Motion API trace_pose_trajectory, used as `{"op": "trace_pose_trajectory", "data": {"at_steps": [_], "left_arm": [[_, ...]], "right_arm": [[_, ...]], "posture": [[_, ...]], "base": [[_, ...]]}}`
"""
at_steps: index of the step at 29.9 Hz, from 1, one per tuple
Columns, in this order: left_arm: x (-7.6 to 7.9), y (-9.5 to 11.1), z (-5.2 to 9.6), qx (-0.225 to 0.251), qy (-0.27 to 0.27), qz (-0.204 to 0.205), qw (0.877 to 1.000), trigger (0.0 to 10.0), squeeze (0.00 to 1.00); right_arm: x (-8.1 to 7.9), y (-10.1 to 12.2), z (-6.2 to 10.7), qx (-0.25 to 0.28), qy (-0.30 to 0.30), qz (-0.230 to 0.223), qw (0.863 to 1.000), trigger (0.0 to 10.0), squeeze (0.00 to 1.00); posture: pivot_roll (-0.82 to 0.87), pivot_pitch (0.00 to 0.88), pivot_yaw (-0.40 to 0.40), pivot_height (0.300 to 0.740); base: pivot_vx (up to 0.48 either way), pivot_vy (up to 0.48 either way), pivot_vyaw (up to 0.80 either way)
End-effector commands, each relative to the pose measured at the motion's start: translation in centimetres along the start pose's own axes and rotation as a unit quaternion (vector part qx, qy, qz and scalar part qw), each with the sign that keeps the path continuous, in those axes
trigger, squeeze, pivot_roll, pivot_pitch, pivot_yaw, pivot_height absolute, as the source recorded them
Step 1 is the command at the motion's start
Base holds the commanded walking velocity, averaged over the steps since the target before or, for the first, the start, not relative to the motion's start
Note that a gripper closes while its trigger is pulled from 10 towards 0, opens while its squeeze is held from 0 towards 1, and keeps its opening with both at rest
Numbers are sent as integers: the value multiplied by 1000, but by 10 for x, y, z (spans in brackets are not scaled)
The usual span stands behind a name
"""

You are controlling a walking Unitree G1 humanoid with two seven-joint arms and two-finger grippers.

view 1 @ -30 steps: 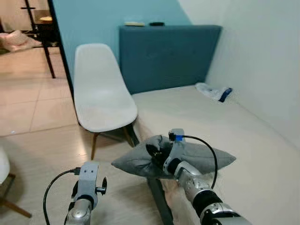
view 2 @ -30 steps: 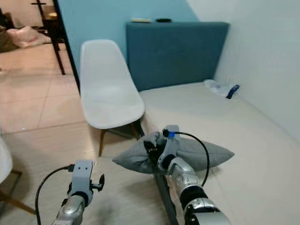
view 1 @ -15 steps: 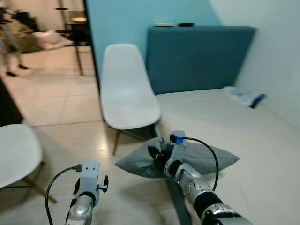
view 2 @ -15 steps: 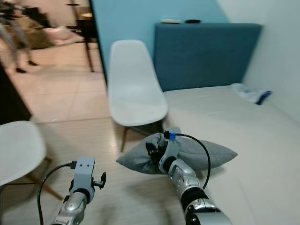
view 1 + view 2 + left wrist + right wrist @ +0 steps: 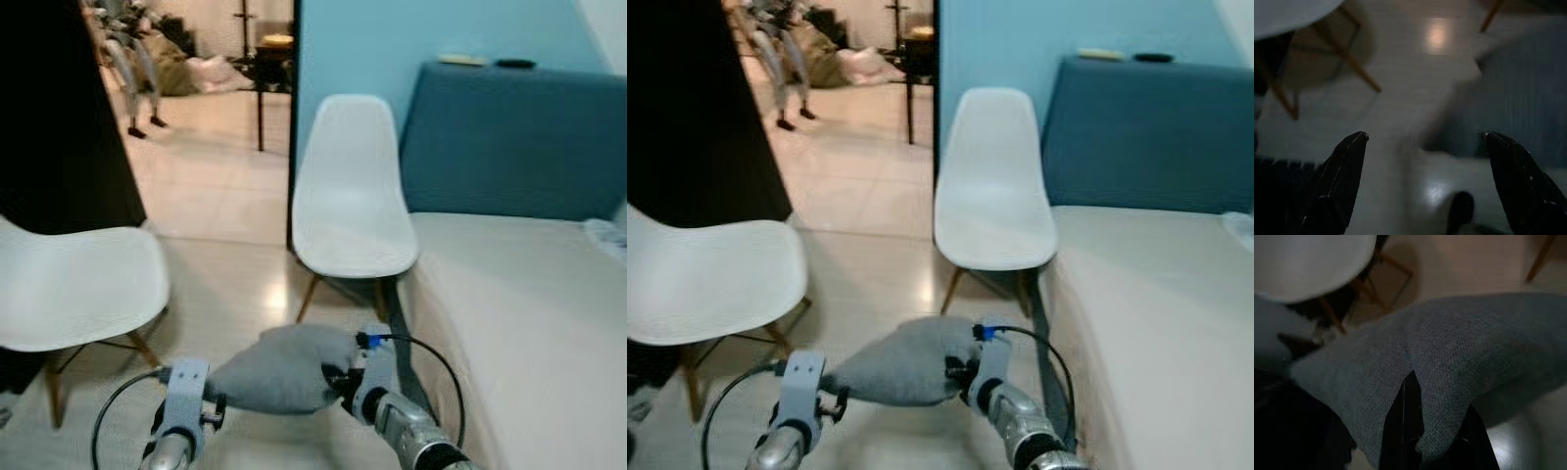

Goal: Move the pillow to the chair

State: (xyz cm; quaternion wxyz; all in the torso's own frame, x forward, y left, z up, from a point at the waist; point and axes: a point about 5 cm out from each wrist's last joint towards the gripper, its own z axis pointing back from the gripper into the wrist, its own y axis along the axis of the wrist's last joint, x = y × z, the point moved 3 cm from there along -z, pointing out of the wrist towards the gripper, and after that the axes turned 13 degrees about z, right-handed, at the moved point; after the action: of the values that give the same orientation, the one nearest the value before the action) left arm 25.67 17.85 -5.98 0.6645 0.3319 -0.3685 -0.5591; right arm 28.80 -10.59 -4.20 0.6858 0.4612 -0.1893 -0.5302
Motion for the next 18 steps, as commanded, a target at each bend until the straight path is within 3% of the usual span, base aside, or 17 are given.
{"op": "trace_pose_trajectory", "data": {"at_steps": [1,6,9,13,18], "left_arm": [[4,-19,6,-40,-10,6,999,10000,0],[5,-50,18,-106,-25,28,994,10000,0],[4,-52,19,-112,-22,42,993,10000,0],[-15,-61,24,-140,14,80,987,10000,0],[-16,-72,29,-171,28,110,979,10000,0]], "right_arm": [[7,-14,7,-14,-20,-5,1000,10000,0],[11,-62,24,-99,-58,-17,993,10000,0],[11,-69,27,-113,-63,-15,992,10000,0],[13,-98,42,-168,-84,-23,982,10000,0],[20,-114,54,-207,-98,-1,973,10000,0]], "posture": [[131,0,-59,740],[134,0,-58,740],[134,0,-58,740],[146,0,-62,740],[153,0,-59,740]], "base": [[0,0,0],[0,0,0],[0,0,0],[322,0,0],[328,0,0]]}}
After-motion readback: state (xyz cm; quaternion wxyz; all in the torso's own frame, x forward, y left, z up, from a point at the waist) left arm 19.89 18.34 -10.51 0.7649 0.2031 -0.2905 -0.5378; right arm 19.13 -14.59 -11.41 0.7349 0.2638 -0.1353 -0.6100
